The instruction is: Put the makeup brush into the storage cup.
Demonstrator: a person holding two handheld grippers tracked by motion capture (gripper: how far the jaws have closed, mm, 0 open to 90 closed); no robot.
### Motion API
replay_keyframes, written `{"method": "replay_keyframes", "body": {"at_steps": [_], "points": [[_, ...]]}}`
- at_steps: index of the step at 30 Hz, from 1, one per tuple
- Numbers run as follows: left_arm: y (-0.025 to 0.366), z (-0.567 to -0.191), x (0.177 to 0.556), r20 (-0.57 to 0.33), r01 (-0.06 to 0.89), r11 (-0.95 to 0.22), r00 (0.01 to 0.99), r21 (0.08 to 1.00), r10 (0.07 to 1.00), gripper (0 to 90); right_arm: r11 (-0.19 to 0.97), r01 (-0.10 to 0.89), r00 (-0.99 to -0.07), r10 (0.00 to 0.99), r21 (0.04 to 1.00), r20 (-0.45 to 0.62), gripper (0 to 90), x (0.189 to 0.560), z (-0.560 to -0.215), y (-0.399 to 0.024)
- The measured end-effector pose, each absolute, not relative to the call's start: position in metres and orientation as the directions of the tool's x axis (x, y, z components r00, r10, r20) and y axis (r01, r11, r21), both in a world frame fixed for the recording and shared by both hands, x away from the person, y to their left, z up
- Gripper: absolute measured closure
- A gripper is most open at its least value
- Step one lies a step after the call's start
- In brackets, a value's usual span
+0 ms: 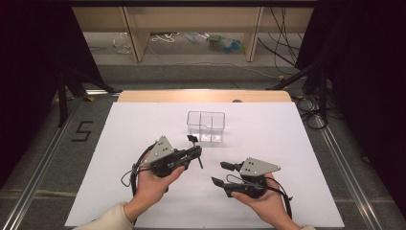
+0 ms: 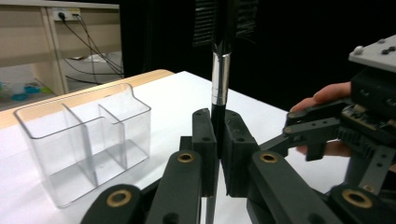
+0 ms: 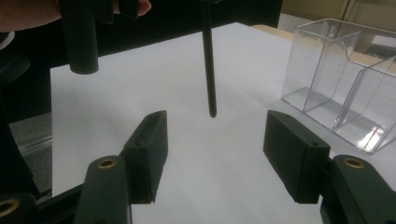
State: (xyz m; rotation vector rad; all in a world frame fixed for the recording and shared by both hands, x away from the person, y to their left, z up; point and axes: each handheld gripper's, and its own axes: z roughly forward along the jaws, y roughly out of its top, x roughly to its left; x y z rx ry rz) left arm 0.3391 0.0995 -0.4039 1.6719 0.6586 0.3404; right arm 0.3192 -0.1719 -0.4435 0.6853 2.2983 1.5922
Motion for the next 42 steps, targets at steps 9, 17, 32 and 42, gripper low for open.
{"method": "replay_keyframes", "body": {"at_steps": [9,17,32,42], "points": [[0.103,-0.404,0.338,-0.088,0.209,-0.120,0.772,0.971,0.629,85.0,0.290,0.249,-0.846,0.530,0.924,0.061,33.3,0.319,-0.442,-0.177],[0.105,-0.405,0.339,-0.074,0.203,-0.128,0.759,0.971,0.646,85.0,0.264,0.240,-0.847,0.527,0.934,0.068,29.7,0.319,-0.441,-0.180],[0.111,-0.404,0.341,-0.058,0.191,-0.131,0.749,0.973,0.660,85.0,0.239,0.227,-0.839,0.539,0.944,0.065,26.6,0.318,-0.437,-0.190],[0.115,-0.400,0.343,-0.053,0.182,-0.123,0.738,0.976,0.673,85.0,0.201,0.217,-0.831,0.551,0.955,0.073,24.0,0.318,-0.432,-0.206]]}}
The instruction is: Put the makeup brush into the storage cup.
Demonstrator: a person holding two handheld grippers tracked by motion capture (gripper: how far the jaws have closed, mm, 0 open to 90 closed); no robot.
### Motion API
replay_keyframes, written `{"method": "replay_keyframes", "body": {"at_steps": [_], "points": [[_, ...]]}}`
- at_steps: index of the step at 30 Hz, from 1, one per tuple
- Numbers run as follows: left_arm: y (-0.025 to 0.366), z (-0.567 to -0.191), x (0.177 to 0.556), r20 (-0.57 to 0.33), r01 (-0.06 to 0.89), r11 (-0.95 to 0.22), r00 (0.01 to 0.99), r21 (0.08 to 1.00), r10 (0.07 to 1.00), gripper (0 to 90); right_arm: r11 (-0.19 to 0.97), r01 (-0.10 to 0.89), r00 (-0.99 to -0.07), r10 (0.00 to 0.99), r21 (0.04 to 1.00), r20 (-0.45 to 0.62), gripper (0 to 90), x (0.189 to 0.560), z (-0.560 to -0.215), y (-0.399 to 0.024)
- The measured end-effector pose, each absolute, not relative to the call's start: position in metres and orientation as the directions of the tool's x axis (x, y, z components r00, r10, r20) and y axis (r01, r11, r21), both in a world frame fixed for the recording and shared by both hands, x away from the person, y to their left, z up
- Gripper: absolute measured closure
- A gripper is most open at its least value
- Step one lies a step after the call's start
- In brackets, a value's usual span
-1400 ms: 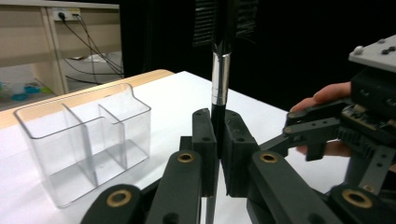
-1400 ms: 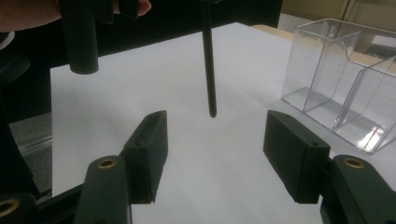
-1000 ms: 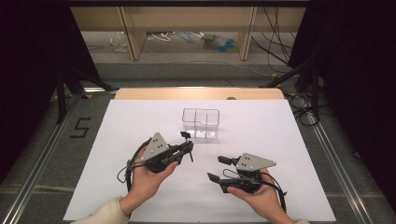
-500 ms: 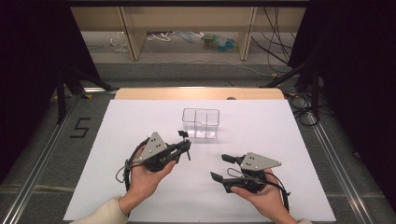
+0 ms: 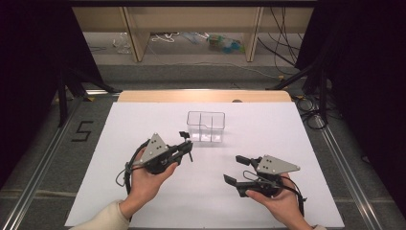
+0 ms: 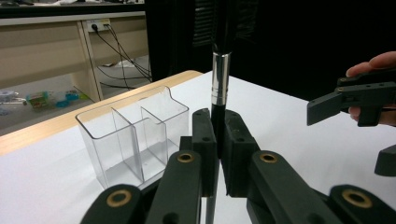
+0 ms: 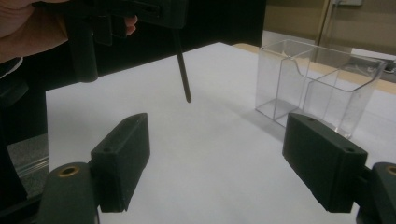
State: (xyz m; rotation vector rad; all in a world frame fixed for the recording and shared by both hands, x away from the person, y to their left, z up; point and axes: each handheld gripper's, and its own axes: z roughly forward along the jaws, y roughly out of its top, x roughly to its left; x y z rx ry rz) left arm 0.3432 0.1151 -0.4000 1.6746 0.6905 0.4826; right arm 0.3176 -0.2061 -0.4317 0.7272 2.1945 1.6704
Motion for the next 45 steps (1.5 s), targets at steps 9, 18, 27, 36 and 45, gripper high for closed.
{"method": "replay_keyframes", "body": {"at_steps": [9,18,27,36,45], "points": [[0.116,-0.400,0.344,-0.051,0.180,-0.123,0.736,0.976,0.675,85.0,0.167,0.198,-0.803,0.593,0.966,0.063,23.1,0.311,-0.429,-0.230],[0.117,-0.400,0.345,-0.055,0.180,-0.116,0.733,0.977,0.678,85.0,0.165,0.198,-0.788,0.613,0.966,0.057,22.9,0.305,-0.427,-0.244],[0.118,-0.398,0.347,-0.057,0.179,-0.109,0.727,0.978,0.685,85.0,0.178,0.205,-0.782,0.621,0.962,0.052,22.9,0.301,-0.426,-0.249],[0.117,-0.394,0.351,-0.054,0.172,-0.102,0.719,0.980,0.692,85.0,0.192,0.212,-0.782,0.622,0.958,0.048,22.9,0.299,-0.426,-0.250],[0.118,-0.392,0.359,-0.048,0.169,-0.105,0.710,0.980,0.702,85.0,0.196,0.241,-0.779,0.624,0.950,0.069,22.9,0.298,-0.427,-0.250]]}}
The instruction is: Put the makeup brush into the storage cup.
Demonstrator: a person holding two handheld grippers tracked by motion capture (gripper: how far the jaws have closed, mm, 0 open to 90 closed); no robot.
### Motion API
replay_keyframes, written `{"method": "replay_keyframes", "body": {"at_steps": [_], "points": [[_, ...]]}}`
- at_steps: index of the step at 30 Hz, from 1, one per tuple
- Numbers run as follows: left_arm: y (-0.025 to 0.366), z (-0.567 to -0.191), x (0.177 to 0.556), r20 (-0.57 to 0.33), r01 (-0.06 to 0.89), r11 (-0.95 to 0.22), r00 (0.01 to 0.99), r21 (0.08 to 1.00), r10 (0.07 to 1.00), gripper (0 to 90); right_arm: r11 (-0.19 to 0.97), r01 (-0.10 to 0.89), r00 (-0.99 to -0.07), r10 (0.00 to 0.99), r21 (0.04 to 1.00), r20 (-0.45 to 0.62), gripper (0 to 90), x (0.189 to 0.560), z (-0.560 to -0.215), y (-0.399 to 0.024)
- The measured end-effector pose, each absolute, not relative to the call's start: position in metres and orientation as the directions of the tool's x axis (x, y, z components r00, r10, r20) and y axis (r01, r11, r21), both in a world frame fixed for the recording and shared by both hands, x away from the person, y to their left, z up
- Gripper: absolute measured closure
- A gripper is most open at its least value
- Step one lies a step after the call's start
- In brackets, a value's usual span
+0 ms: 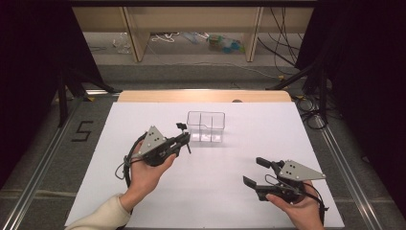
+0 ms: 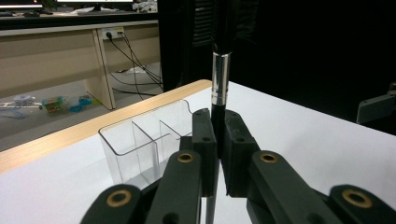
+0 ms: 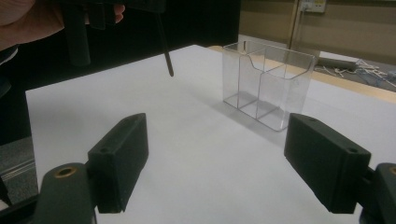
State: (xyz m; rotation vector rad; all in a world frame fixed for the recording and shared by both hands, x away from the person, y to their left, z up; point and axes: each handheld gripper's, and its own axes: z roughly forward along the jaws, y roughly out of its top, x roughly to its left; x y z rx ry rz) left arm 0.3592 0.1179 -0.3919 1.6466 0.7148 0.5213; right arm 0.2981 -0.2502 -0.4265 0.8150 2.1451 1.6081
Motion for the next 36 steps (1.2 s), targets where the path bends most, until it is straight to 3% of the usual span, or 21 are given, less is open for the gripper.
{"method": "replay_keyframes", "body": {"at_steps": [36], "points": [[0.111,-0.388,0.380,-0.031,0.159,-0.112,0.696,0.981,0.718,85.0,0.190,0.213,-0.782,0.622,0.958,0.050,22.8,0.301,-0.429,-0.249]]}}
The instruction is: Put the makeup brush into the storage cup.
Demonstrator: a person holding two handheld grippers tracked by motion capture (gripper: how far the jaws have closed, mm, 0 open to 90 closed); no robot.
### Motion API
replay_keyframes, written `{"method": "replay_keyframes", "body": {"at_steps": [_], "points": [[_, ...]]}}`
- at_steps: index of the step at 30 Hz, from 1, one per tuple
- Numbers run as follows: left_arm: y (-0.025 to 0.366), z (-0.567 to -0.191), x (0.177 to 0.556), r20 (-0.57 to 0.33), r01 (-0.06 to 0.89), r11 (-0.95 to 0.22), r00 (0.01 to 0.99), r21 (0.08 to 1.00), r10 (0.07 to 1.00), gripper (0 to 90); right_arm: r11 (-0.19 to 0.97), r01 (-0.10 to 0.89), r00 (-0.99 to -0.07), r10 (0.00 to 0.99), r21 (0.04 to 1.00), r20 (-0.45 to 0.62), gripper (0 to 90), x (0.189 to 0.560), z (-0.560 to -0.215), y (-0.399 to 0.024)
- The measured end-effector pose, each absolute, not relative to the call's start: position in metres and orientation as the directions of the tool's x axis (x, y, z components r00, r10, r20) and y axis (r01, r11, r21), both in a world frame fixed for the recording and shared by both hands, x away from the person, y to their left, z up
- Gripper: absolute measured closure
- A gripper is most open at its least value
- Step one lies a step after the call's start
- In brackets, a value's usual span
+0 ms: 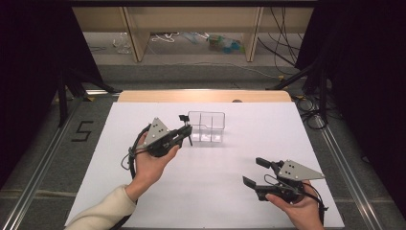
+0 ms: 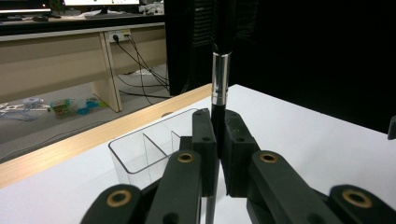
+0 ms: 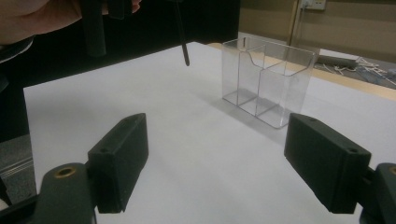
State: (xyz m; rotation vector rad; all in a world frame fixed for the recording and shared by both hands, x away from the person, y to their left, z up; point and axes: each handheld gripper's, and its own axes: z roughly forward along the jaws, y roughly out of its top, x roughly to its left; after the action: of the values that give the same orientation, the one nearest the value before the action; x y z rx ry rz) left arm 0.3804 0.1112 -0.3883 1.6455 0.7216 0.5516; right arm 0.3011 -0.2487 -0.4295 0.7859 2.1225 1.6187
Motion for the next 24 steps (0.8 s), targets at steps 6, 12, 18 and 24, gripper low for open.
{"method": "replay_keyframes", "body": {"at_steps": [6,12,18,24], "points": [[0.112,-0.386,0.382,-0.032,0.155,-0.106,0.693,0.982,0.720,85.0,0.204,0.222,-0.778,0.626,0.953,0.047,22.9,0.300,-0.429,-0.249],[0.112,-0.384,0.385,-0.027,0.149,-0.107,0.691,0.983,0.722,85.0,0.201,0.217,-0.776,0.629,0.955,0.043,22.9,0.301,-0.430,-0.248],[0.121,-0.379,0.396,0.175,0.014,-0.246,0.662,0.969,0.729,85.0,0.205,0.220,-0.779,0.625,0.954,0.046,22.9,0.301,-0.430,-0.249],[0.120,-0.379,0.397,0.157,0.026,-0.230,0.655,0.973,0.740,85.0,0.189,0.249,-0.782,0.618,0.950,0.083,22.9,0.300,-0.431,-0.247]]}}
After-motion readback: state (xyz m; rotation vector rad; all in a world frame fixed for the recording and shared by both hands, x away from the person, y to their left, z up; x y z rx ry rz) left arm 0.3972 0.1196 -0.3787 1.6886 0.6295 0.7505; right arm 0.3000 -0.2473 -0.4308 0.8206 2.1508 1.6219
